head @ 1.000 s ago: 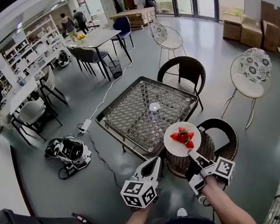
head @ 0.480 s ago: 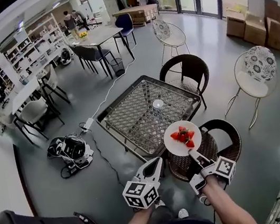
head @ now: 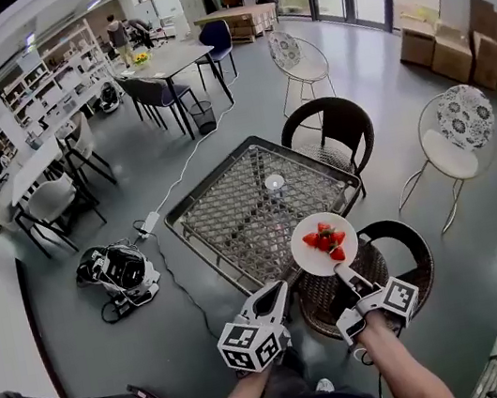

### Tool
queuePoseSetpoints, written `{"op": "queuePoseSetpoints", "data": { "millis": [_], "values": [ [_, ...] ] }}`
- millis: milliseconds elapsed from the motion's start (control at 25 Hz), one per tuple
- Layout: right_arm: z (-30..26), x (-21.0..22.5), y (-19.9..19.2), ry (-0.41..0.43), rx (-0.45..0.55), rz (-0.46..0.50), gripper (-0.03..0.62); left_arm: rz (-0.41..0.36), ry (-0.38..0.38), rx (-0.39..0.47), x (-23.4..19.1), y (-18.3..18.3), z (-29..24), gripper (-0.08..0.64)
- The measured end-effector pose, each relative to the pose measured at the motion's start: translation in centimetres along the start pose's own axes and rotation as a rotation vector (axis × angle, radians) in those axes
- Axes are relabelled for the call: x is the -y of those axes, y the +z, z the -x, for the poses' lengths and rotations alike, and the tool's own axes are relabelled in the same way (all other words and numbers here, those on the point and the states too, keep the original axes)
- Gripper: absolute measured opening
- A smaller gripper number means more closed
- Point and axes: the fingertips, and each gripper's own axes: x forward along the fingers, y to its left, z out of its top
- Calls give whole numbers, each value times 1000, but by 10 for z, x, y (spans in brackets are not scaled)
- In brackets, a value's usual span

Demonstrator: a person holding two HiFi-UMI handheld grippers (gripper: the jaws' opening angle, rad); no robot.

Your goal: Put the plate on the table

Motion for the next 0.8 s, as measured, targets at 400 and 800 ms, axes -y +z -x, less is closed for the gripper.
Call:
{"op": "queuePoseSetpoints", "data": {
  "millis": [400, 800],
  "values": [
    [-75, 6, 14, -22, 16, 8, 15, 19, -43, -20, -63, 21, -48, 5],
    [-156, 9, 14, -63, 35, 10, 15, 43, -94, -37, -139, 46, -86, 5]
  ]
}}
